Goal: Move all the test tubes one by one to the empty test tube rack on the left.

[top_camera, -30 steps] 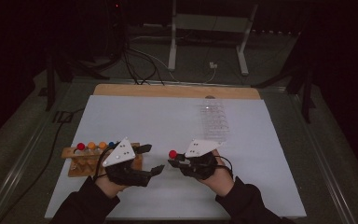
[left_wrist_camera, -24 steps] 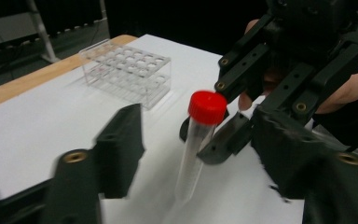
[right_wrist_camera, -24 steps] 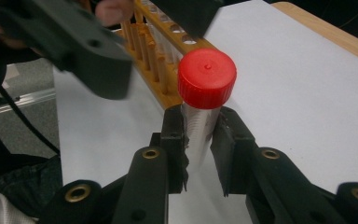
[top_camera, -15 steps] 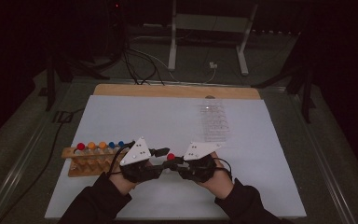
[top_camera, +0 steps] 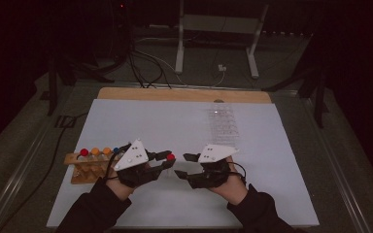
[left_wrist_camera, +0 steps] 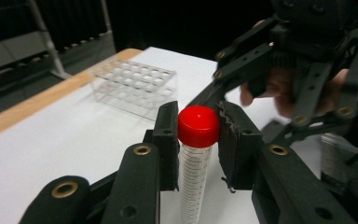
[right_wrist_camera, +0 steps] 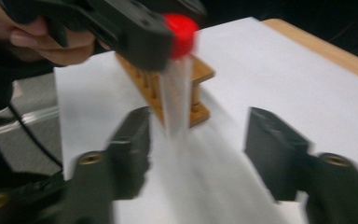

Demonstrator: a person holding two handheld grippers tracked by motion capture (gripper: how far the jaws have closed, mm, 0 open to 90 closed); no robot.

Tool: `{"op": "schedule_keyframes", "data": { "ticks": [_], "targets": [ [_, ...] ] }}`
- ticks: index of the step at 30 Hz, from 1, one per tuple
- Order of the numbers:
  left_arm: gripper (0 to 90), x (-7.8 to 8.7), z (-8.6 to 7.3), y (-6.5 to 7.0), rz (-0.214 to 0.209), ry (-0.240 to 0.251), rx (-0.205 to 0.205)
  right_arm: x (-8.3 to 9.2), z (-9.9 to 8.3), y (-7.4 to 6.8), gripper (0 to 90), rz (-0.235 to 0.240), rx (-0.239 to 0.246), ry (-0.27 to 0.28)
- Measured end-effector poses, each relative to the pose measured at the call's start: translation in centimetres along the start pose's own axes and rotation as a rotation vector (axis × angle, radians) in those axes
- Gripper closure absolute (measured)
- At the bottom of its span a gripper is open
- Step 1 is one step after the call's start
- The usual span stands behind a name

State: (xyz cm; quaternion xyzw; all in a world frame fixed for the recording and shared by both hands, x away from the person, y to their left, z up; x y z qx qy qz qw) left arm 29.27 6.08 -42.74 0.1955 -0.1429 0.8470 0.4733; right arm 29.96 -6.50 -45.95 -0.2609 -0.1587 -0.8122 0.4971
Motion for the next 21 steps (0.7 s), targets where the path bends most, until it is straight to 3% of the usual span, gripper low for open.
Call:
{"op": "schedule_keyframes", "data": {
  "ticks": [3, 5, 7, 10, 12, 21],
  "targets": [
    [71.6, 1.2, 0.2, -0.9, 0.032, 0.014, 0.005, 0.7, 0.1, 0.7, 19.2, -0.027, -0.033, 0.023],
    [71.6, 2.1, 0.4, -1.6, 0.053, 0.027, 0.016, 1.1, 0.0, 1.1, 13.6, -0.04, -0.055, 0.032],
    [71.6, 3.2, 0.5, -2.4, 0.082, 0.037, 0.02, 1.5, 0.0, 1.4, 2.6, -0.033, -0.063, 0.043],
    [71.6, 4.9, 0.6, -3.6, 0.128, 0.062, 0.038, 2.2, -0.1, 1.5, 0.0, -0.017, -0.065, 0.059],
    [71.6, 6.2, 0.7, -4.5, 0.158, 0.073, 0.049, 2.5, -0.1, 1.8, 0.0, -0.042, -0.065, 0.062],
    [71.6, 11.8, -0.4, -7.7, 0.307, 0.112, 0.11, 3.1, -0.3, 2.4, 0.0, -0.057, -0.078, 0.076]
  ]
}}
Point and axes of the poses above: each handheld gripper's, and its own axes: x roughly backward along the jaws, z roughly out of its top, y roughly to its right, the point moved 8 cm from there along -x, roughly forward along the jaws, and after that the axes turned 8 degrees about -y, right-handed, at the moved point
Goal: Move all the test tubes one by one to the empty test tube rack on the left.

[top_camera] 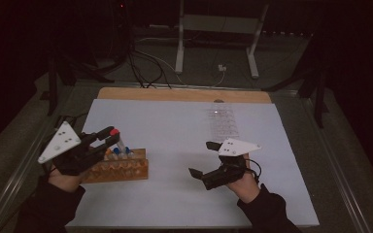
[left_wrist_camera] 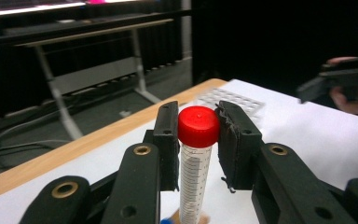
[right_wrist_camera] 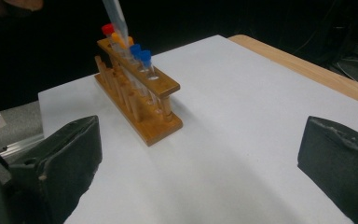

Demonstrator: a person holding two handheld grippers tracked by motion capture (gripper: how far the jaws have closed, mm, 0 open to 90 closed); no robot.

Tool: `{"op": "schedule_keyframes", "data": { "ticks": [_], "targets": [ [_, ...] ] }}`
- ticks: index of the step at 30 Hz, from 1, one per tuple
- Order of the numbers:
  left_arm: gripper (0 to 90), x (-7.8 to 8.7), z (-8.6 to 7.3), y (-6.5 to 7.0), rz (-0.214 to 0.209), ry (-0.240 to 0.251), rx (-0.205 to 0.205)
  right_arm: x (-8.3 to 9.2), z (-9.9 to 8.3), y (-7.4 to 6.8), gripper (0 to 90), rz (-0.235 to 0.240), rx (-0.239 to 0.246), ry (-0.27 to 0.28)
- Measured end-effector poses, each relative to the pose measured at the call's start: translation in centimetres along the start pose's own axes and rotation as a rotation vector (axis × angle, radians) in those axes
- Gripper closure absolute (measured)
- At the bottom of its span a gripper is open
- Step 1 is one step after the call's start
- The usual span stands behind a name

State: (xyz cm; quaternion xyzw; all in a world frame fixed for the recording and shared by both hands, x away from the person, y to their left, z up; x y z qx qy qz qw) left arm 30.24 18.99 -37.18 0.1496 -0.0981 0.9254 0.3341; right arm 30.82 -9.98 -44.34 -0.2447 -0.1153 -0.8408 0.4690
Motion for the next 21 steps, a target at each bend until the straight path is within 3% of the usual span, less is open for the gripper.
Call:
{"op": "schedule_keyframes", "data": {
  "ticks": [7, 14, 17, 21],
  "targets": [
    [71.6, 3.7, -1.3, -3.7, 0.114, 0.014, 0.057, -0.2, -0.2, 0.2, 0.0, -0.001, 0.0, -0.006],
    [71.7, 6.2, -3.5, -6.7, 0.22, 0.005, 0.11, -0.1, -0.2, 0.2, 0.0, 0.001, 0.008, -0.001],
    [71.7, 6.8, -4.4, -7.7, 0.249, 0.008, 0.136, -0.1, -0.2, 0.3, 0.0, 0.006, 0.002, -0.001],
    [71.7, 6.3, -5.7, -8.4, 0.267, -0.02, 0.151, 0.0, -0.1, 0.3, 0.0, 0.004, 0.004, 0.0]
  ]
}}
Point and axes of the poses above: each handheld gripper's, and its own axes: x roughly backward along the jaws, z roughly out of its top, y roughly to its right, the point moved 8 cm from there along -x, roughly forward along the jaws, and after that the axes turned 8 degrees about -y, right-handed, at the moved point
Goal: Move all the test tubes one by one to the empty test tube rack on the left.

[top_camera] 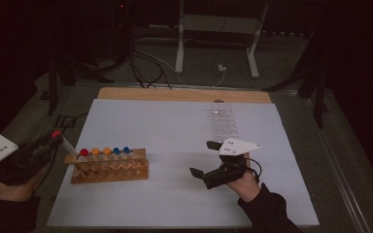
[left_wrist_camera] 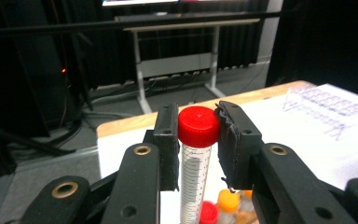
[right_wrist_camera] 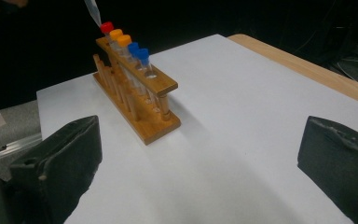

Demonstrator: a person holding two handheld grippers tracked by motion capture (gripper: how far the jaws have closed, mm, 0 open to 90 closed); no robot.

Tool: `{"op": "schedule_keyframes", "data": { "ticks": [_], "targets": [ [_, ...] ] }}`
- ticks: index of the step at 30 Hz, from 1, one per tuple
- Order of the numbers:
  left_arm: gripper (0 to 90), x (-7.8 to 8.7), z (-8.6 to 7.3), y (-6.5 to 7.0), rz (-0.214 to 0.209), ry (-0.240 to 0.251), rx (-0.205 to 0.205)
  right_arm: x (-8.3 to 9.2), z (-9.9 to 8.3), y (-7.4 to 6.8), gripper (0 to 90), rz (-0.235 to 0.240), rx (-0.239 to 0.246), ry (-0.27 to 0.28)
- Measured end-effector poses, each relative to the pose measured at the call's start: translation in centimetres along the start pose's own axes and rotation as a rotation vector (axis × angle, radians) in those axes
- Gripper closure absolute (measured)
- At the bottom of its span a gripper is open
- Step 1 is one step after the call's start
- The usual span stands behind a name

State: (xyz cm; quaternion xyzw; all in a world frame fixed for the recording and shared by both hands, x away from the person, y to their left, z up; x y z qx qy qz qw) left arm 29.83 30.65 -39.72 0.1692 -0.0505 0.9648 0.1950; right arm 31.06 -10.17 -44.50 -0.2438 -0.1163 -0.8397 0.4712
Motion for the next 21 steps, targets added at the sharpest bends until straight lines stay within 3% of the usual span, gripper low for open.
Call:
{"op": "schedule_keyframes", "data": {
  "ticks": [9, 21],
  "targets": [
    [71.7, -2.2, -2.0, -0.3, -0.003, -0.032, 0.011, 0.2, 0.0, 0.2, 0.0, -0.004, -0.003, 0.003],
    [71.7, -3.7, -5.6, -0.6, 0.006, -0.138, 0.023, 0.5, -0.1, 0.4, 0.0, -0.006, -0.009, 0.007]
  ]
}}
Point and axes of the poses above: each handheld gripper's, and its own axes: x roughly backward along the jaws, z roughly out of its top, y roughly to its right, the point moved 8 cm from there along -x, roughly forward along the jaws, and after that the axes turned 8 degrees about -y, right-handed, at the moved point
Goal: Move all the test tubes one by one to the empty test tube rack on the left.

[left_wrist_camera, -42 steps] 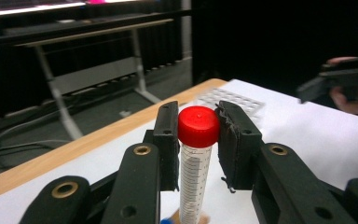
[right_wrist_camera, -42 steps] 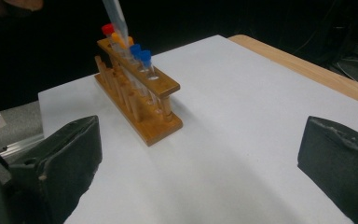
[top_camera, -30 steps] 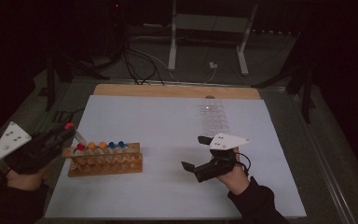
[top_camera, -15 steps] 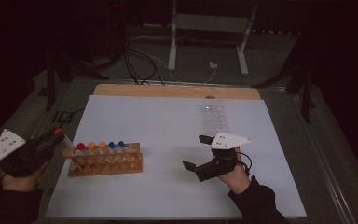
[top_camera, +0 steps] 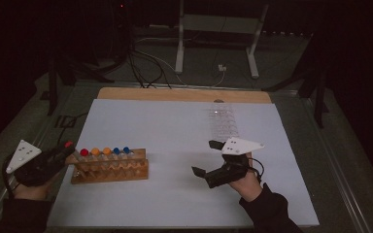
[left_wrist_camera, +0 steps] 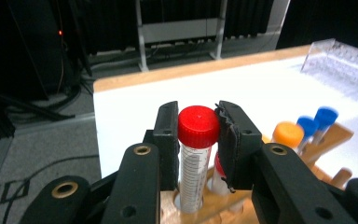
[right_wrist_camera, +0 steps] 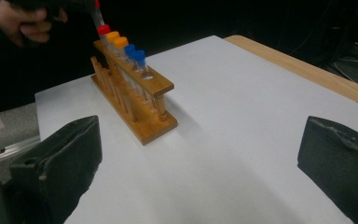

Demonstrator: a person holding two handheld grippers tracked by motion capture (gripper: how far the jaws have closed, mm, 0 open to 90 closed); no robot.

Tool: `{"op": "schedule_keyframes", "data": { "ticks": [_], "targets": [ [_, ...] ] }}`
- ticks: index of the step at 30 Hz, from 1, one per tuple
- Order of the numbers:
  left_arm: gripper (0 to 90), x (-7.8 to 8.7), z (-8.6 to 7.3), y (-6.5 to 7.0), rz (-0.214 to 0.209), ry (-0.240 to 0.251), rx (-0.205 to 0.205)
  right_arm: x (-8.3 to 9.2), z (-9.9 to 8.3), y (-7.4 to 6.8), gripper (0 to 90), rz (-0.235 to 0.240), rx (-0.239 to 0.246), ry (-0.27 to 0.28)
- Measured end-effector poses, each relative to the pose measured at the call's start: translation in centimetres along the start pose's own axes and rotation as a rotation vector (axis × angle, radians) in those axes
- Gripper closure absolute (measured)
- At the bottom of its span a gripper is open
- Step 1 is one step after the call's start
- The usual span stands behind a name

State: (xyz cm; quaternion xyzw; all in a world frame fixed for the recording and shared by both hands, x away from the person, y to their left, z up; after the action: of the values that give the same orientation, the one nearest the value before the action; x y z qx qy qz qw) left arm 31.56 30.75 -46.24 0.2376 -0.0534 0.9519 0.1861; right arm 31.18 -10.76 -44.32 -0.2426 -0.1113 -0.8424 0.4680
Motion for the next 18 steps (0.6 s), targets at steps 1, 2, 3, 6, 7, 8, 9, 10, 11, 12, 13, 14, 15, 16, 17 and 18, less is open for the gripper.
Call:
{"op": "schedule_keyframes", "data": {
  "ticks": [1, 2, 3, 6, 7, 8, 9, 10, 11, 12, 13, 14, 15, 16, 17, 18],
  "targets": [
    [71.6, -0.2, -0.2, 0.0, -0.004, -0.007, 0.004, 0.0, 0.0, 0.0, 0.0, -0.001, 0.0, 0.001],
    [71.6, -0.4, -0.5, 0.0, -0.004, -0.016, 0.001, 0.1, 0.0, 0.1, 0.0, -0.001, -0.002, 0.002],
    [71.6, -0.5, -0.6, 0.1, -0.001, -0.025, -0.001, 0.1, 0.0, 0.1, 0.0, -0.001, -0.004, 0.002],
    [71.6, -0.9, -0.8, 0.1, 0.0, -0.04, -0.002, 0.2, 0.1, 0.1, 0.0, -0.002, -0.006, 0.005],
    [71.6, -1.0, -0.9, 0.1, 0.002, -0.046, -0.003, 0.2, 0.1, 0.1, 0.0, -0.002, -0.005, 0.005],
    [71.6, -1.1, -1.0, 0.1, -0.002, -0.046, -0.002, 0.2, 0.1, 0.1, 0.0, -0.003, -0.005, 0.006],
    [71.6, -1.1, -1.1, 0.2, -0.003, -0.051, -0.003, 0.3, 0.1, 0.1, 0.0, -0.002, -0.005, 0.007],
    [71.6, -1.2, -1.2, 0.2, -0.004, -0.053, -0.003, 0.3, 0.1, 0.2, 0.0, -0.003, -0.005, 0.006],
    [71.5, -1.3, -1.4, 0.3, -0.007, -0.057, 0.0, 0.3, 0.1, 0.2, 0.0, -0.005, -0.004, 0.006],
    [71.5, -1.4, -1.6, 0.3, -0.004, -0.061, 0.001, 0.4, 0.1, 0.2, 0.0, -0.005, -0.006, 0.006],
    [71.5, -1.5, -1.8, 0.2, -0.001, -0.071, -0.002, 0.4, 0.1, 0.2, 0.0, -0.005, -0.007, 0.008],
    [71.5, -1.6, -2.0, 0.2, 0.004, -0.079, -0.006, 0.4, 0.1, 0.2, 0.0, -0.005, -0.006, 0.007],
    [71.5, -1.6, -2.0, 0.2, 0.004, -0.077, -0.002, 0.4, 0.1, 0.2, 0.0, -0.005, -0.005, 0.007],
    [71.5, -1.5, -2.0, 0.2, 0.006, -0.084, -0.001, 0.4, 0.1, 0.2, 0.0, -0.006, -0.004, 0.007],
    [71.5, -1.5, -1.9, 0.2, 0.005, -0.089, -0.006, 0.4, 0.1, 0.2, 0.0, -0.005, -0.006, 0.008],
    [71.4, -1.5, -1.9, 0.3, 0.003, -0.093, -0.008, 0.4, 0.1, 0.2, 0.0, -0.004, -0.005, 0.007]
  ]
}}
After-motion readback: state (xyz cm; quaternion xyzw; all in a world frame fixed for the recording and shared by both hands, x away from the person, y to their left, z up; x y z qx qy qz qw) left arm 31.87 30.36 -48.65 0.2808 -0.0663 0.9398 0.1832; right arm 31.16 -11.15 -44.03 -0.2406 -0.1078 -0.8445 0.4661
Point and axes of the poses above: each handheld gripper's, and its own axes: x roughly backward along the jaws, z roughly out of its top, y roughly to its right, the point moved 8 cm from there along -x, roughly forward along the jaws, and after that the axes turned 8 degrees about -y, right-handed, at the moved point
